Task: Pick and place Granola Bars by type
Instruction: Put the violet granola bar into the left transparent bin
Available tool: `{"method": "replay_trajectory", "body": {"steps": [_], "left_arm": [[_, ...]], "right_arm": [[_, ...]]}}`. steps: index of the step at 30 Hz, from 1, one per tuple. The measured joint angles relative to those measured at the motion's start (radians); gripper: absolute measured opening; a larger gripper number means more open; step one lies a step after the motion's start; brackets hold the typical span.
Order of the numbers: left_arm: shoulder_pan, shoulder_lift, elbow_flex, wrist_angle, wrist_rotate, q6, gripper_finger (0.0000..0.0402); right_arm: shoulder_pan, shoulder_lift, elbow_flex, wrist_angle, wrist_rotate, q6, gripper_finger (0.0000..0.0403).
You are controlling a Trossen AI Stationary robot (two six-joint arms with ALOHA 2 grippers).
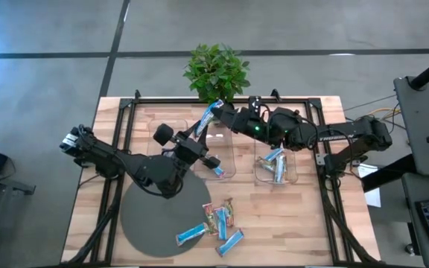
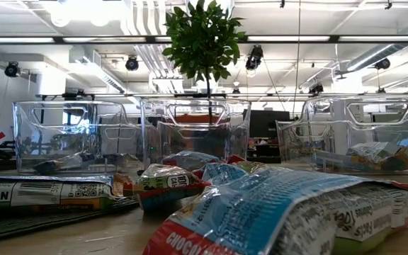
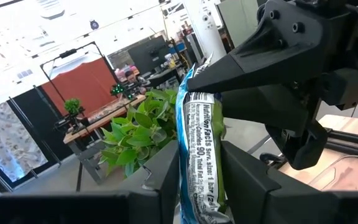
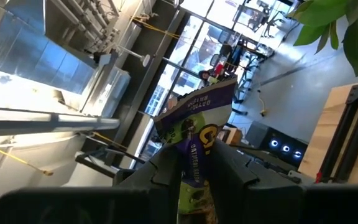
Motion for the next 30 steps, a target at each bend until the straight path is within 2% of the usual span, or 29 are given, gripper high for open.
{"method": "replay_trajectory", "body": {"steps": [7,14,18,22,30], "left_arm": [[0.003,0.000,0.000,-0.006,0.004,0.003,0.0092],[0.002,0.000,0.000,-0.014,0.004,0.004,0.0052],[0.002,0.000,0.000,-0.017,0.000,0.004,0.0045],[0.002,0.000,0.000,-0.046,-0.044,0.027,0.0048],[0.003,0.000,0.000,-0.067,-0.057,0.031,0.0047]], "right_arm": [[0.001,0.000,0.000,0.001,-0.019,0.002,0.0060],[0.000,0.000,0.000,0.003,-0.031,0.003,0.0059],[0.001,0.000,0.000,0.002,-0.035,0.003,0.0062],[0.002,-0.011,0.000,-0.037,-0.055,0.003,0.0075],[0.003,-0.077,0.000,-0.173,-0.051,-0.065,0.0125]]}}
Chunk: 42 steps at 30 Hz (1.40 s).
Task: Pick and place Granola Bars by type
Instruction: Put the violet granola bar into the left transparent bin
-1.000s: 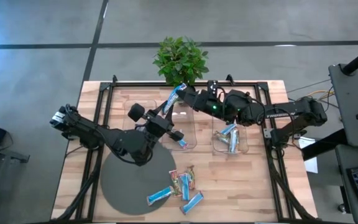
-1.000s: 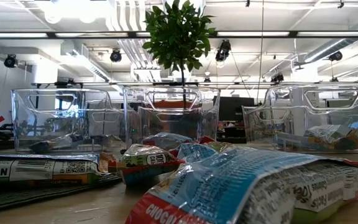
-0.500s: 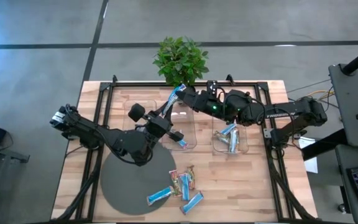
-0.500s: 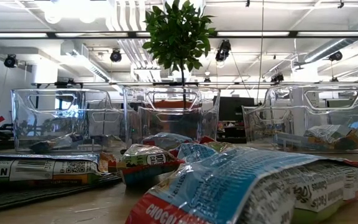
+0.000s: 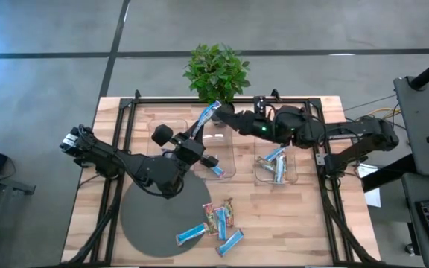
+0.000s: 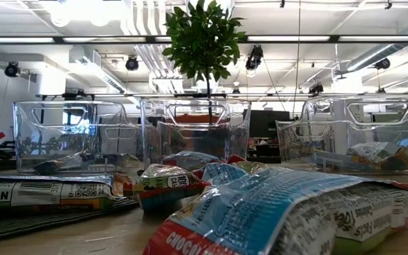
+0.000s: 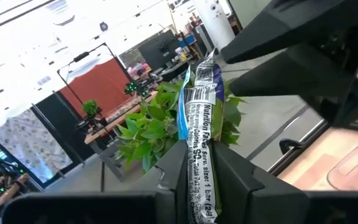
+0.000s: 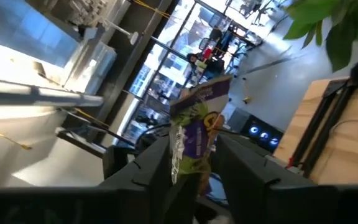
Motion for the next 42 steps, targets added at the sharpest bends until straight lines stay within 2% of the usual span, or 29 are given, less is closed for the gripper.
{"method": "replay_trajectory", "body": {"steps": [3,7,13,17,22,25,28,31,34,36,39,42], "left_arm": [[0.001,0.000,0.000,-0.022,-0.001,0.016,0.0047],[0.002,-0.004,0.000,-0.087,0.000,-0.013,0.0047],[-0.002,-0.006,-0.056,-0.154,0.011,-0.206,0.0046],[-0.022,-0.006,-0.142,-0.154,0.018,-0.445,0.0046],[-0.024,-0.006,-0.235,-0.169,0.171,-0.913,0.0046],[-0.024,-0.006,-0.282,-0.250,0.166,-1.105,0.0046],[-0.024,-0.021,-0.316,-0.484,0.161,-1.328,0.0046],[-0.011,-0.067,-0.315,-0.858,0.190,-1.675,0.0046],[0.017,-0.108,-0.316,-1.280,0.278,-2.070,0.0046],[0.024,-0.123,-0.322,-1.499,0.356,-2.257,0.0046],[0.026,-0.154,-0.333,-1.624,0.504,-2.339,0.0046],[0.035,-0.174,-0.367,-1.557,0.703,-2.267,0.0046]], "right_arm": [[0.000,-0.037,0.000,-0.089,0.002,-0.070,0.0152],[0.001,-0.121,0.000,-0.324,-0.002,-0.102,0.0185],[0.036,-0.257,0.000,-0.629,0.029,-0.159,0.0210],[0.068,-0.341,0.000,-0.761,0.087,-0.167,0.0212],[0.082,-0.413,-0.007,-0.843,0.179,-0.148,0.0212],[0.082,-0.434,-0.015,-0.856,0.205,-0.141,0.0212],[0.081,-0.434,-0.018,-0.867,0.209,-0.145,0.0212],[0.082,-0.427,-0.019,-0.892,0.208,-0.143,0.0212],[0.082,-0.416,-0.021,-0.905,0.209,-0.143,0.0212],[0.081,-0.410,-0.022,-0.909,0.208,-0.144,0.0212],[0.081,-0.401,-0.023,-0.908,0.208,-0.159,0.0212],[0.081,-0.384,-0.023,-0.906,0.208,-0.170,0.0212]]}}
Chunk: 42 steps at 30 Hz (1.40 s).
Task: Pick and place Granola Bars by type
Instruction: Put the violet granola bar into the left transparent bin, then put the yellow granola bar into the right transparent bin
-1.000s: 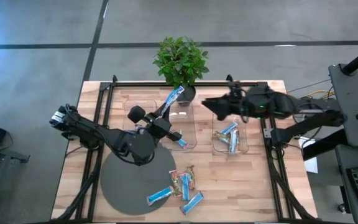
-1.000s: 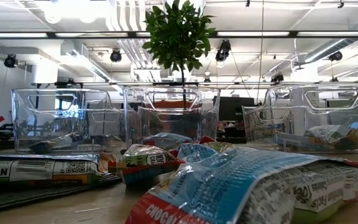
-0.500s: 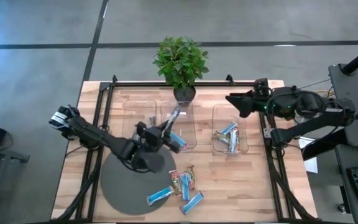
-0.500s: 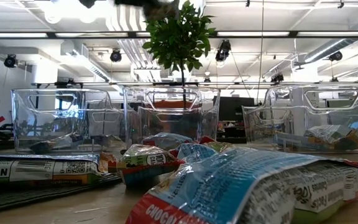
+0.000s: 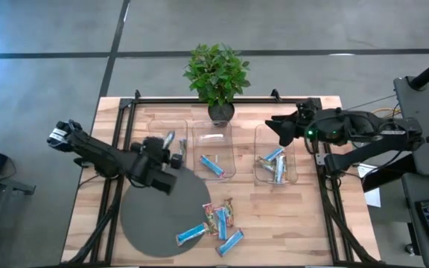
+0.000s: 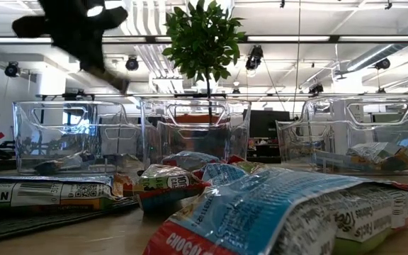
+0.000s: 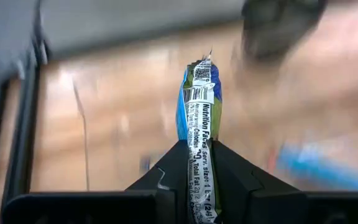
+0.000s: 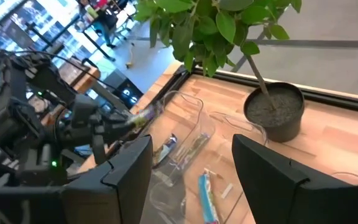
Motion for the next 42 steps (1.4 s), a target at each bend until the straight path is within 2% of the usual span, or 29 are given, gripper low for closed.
{"method": "replay_trajectory", "body": {"steps": [3,5,11,15,23,28,34,37,42], "left_arm": [[0.010,-0.014,-0.053,0.068,0.173,0.034,0.0046],[0.012,-0.027,-0.086,0.096,0.210,0.027,0.0046],[0.027,-0.080,-0.136,0.112,0.109,-0.038,0.0046],[0.079,-0.107,-0.176,0.117,0.135,-0.044,0.0054],[0.103,-0.122,-0.203,0.185,0.148,-0.006,0.0141],[0.064,-0.123,-0.122,0.209,0.136,0.113,0.0157],[-0.102,-0.124,0.054,0.385,-0.051,0.456,0.0157],[-0.165,-0.124,0.122,0.444,-0.068,0.621,0.0158],[-0.220,-0.124,0.194,0.445,-0.068,0.629,0.0158]], "right_arm": [[0.000,0.019,0.000,0.000,0.000,-0.002,0.0211],[0.000,0.032,0.000,0.003,0.000,-0.002,0.0210],[0.000,0.066,0.000,0.006,-0.003,0.001,0.0210],[0.000,0.080,0.000,0.011,-0.005,0.020,0.0210],[0.000,0.086,0.000,0.031,-0.007,0.025,0.0210],[0.000,0.086,0.000,0.028,-0.021,0.011,0.0210],[0.000,0.086,0.000,0.014,-0.111,-0.039,0.0210],[0.000,0.086,-0.001,-0.004,-0.130,-0.028,0.0210],[0.000,0.088,-0.007,0.000,-0.135,-0.004,0.0210]]}}
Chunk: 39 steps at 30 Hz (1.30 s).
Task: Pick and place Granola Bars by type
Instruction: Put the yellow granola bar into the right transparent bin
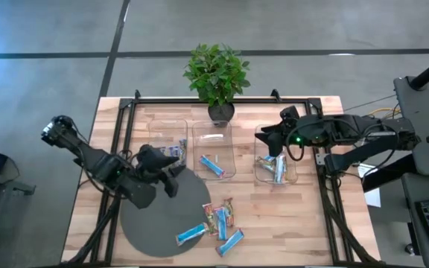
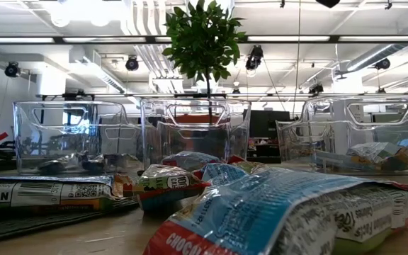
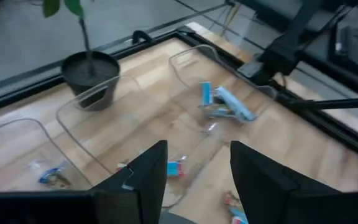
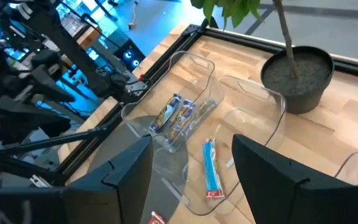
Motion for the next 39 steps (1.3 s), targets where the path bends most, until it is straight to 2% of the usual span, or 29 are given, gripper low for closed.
{"method": "replay_trajectory", "body": {"steps": [5,9,14,20,24,27,31,39], "left_arm": [[-0.014,0.000,0.015,0.000,0.000,-0.047,0.0158],[-0.013,0.000,0.012,0.001,0.016,-0.142,0.0158],[-0.017,0.006,0.010,0.054,0.108,-0.175,0.0158],[-0.045,0.053,0.010,0.210,0.216,-0.105,0.0158],[-0.072,0.124,0.010,0.280,0.296,-0.078,0.0158],[-0.089,0.182,0.010,0.289,0.353,-0.145,0.0158],[-0.110,0.271,0.010,0.290,0.483,-0.210,0.0158],[-0.188,0.478,0.010,0.292,0.650,-0.185,0.0158]], "right_arm": [[0.000,0.027,-0.002,0.003,-0.037,0.030,0.0210],[0.013,0.067,-0.002,0.005,-0.152,0.026,0.0210],[0.072,0.124,-0.002,0.005,-0.232,-0.036,0.0210],[0.164,0.182,-0.002,0.027,-0.240,-0.175,0.0210],[0.192,0.204,-0.002,0.084,-0.237,-0.209,0.0210],[0.193,0.216,-0.002,0.102,-0.236,-0.214,0.0210],[0.193,0.227,-0.002,0.102,-0.236,-0.215,0.0210],[0.204,0.230,-0.002,0.082,-0.236,-0.257,0.0210]]}}
